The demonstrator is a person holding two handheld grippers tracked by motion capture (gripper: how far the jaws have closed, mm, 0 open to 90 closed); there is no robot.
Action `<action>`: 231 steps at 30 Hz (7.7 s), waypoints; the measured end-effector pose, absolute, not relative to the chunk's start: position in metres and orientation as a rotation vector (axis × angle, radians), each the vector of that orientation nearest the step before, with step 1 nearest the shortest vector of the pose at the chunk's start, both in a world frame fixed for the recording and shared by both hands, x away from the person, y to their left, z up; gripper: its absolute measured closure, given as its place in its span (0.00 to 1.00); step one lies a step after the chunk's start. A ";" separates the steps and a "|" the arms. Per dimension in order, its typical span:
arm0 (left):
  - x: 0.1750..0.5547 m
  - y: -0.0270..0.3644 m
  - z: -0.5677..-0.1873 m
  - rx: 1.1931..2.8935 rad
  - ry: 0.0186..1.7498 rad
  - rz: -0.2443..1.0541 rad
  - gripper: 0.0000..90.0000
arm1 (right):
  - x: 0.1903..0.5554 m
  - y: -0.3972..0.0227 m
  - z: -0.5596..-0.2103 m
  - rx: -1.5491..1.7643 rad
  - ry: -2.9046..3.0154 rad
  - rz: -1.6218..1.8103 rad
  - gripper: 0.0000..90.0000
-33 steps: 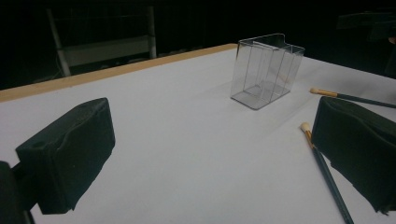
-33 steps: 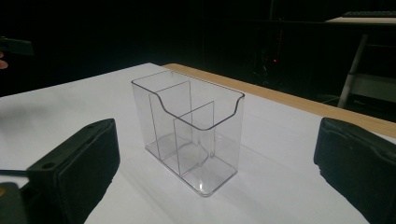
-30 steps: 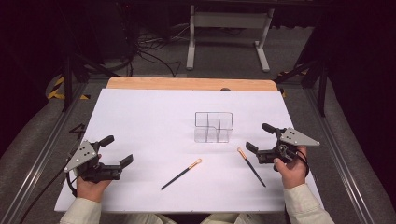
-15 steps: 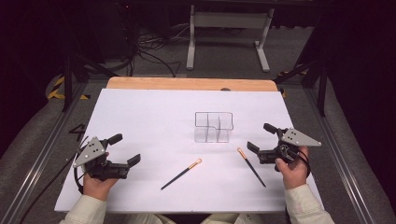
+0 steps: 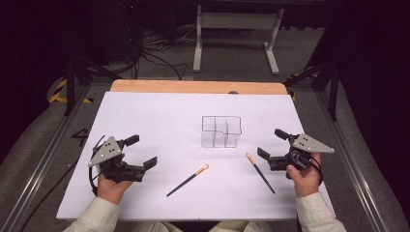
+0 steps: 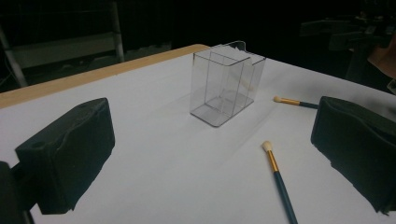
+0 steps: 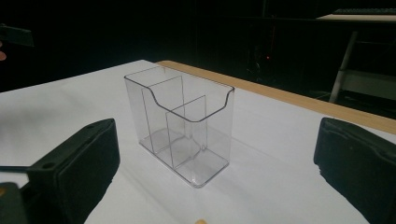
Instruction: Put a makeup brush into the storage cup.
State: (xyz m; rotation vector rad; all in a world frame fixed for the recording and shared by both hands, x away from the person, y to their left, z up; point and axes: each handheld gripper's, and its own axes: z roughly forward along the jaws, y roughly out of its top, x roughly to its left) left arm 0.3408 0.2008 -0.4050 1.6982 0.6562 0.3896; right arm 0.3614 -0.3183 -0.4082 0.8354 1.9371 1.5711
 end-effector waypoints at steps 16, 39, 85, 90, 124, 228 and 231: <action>0.349 0.157 -0.391 1.739 0.561 0.350 0.00 | 0.362 -0.319 -0.409 0.840 1.935 1.572 0.01; 0.359 0.115 -0.385 1.822 0.534 0.299 0.00 | 0.363 -0.318 -0.411 0.847 1.938 1.571 0.01; 0.386 0.074 -0.399 2.334 0.707 0.055 0.06 | 0.355 -0.328 -0.417 0.886 1.954 1.528 0.01; 0.386 0.072 -0.402 2.361 0.701 0.051 0.09 | 0.355 -0.328 -0.418 0.887 1.955 1.526 0.01; 0.384 0.055 -0.420 2.522 0.693 -0.007 0.38 | 0.356 -0.328 -0.420 0.902 1.970 1.521 0.01; 0.391 0.055 -0.361 2.206 0.495 0.000 0.92 | 0.354 -0.329 -0.425 0.925 1.986 1.519 0.01; 0.391 0.057 -0.358 2.157 0.476 0.019 0.92 | 0.354 -0.330 -0.425 0.924 1.989 1.516 0.01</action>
